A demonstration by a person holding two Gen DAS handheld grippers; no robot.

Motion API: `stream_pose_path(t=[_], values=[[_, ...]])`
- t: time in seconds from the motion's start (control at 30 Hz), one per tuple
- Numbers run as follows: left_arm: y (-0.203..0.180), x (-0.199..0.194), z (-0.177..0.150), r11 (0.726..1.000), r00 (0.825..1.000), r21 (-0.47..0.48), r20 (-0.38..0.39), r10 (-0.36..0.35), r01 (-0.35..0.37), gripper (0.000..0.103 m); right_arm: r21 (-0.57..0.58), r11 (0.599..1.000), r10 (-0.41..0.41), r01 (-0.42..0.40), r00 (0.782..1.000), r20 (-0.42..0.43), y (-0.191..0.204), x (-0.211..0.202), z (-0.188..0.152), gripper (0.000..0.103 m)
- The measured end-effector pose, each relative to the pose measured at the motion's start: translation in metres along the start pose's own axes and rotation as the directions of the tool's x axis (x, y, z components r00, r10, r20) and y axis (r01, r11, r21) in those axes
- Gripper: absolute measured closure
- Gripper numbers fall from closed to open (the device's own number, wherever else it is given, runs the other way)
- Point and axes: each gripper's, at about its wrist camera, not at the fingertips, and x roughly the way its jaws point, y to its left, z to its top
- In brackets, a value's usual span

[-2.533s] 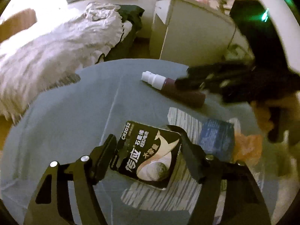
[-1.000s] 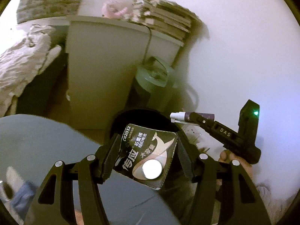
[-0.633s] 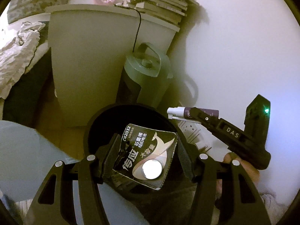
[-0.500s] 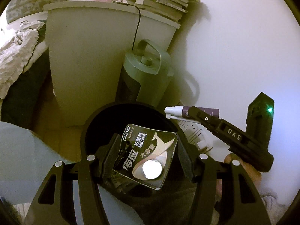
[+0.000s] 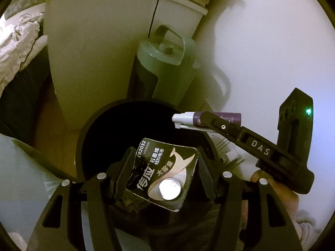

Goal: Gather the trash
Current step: 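Carry both items over the black bin and open both tools to drop them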

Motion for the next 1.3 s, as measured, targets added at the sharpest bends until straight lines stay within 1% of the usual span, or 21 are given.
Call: stream_pose_path(t=[0.1, 0.27, 0.63, 0.8, 0.93, 0.97, 1.03, 1.07, 1.1, 1.23, 1.3], values=[[0.001, 0.006, 0.0, 1.0, 1.0, -0.013, -0.018, -0.002, 0.001, 0.044, 0.006, 1.0, -0.005, 0.006, 1.0, -0.026, -0.002, 0.009, 0.0, 0.077], [0.002, 0.01, -0.001, 1.0, 1.0, -0.024, -0.029, -0.004, 0.003, 0.044, 0.004, 1.0, -0.003, 0.003, 0.999, -0.044, -0.001, 0.016, -0.001, 0.077], [0.0, 0.012, -0.001, 1.0, 0.999, -0.023, -0.035, -0.008, 0.007, 0.044, 0.006, 1.0, 0.008, -0.008, 0.999, -0.049, -0.002, 0.018, -0.002, 0.077], [0.001, 0.015, 0.0, 1.0, 0.999, -0.025, -0.035, -0.002, 0.001, 0.039, 0.01, 1.0, 0.019, -0.018, 0.998, -0.052, -0.001, 0.02, -0.002, 0.077], [0.0, 0.017, 0.0, 1.0, 0.999, -0.016, -0.036, 0.009, -0.009, 0.038, 0.023, 1.0, 0.023, -0.022, 0.998, -0.056, -0.002, 0.021, -0.002, 0.077], [0.0, 0.016, 0.0, 1.0, 0.999, -0.014, -0.036, 0.008, -0.009, 0.038, 0.027, 0.999, 0.027, -0.025, 0.998, -0.058, -0.002, 0.021, -0.002, 0.075], [-0.001, 0.016, 0.0, 1.0, 0.999, -0.011, -0.033, 0.007, -0.007, 0.035, 0.032, 0.999, 0.031, -0.029, 0.998, -0.056, -0.002, 0.021, -0.002, 0.068], [-0.001, 0.014, 0.0, 1.0, 1.0, -0.009, -0.029, 0.01, -0.01, 0.031, 0.034, 0.999, 0.031, -0.029, 0.998, -0.051, -0.002, 0.02, -0.002, 0.061], [-0.001, 0.014, 0.0, 1.0, 1.0, -0.008, -0.025, 0.013, -0.013, 0.028, 0.036, 0.999, 0.03, -0.029, 0.999, -0.045, -0.003, 0.02, -0.001, 0.055], [-0.001, 0.005, -0.001, 1.0, 1.0, -0.008, -0.015, 0.017, -0.017, 0.027, 0.05, 0.998, 0.033, -0.032, 0.999, -0.02, -0.004, 0.016, 0.0, 0.054], [-0.001, -0.002, -0.003, 1.0, 1.0, -0.01, -0.008, 0.02, -0.02, 0.023, 0.057, 0.998, 0.036, -0.036, 0.999, -0.014, -0.005, 0.015, -0.001, 0.054]])
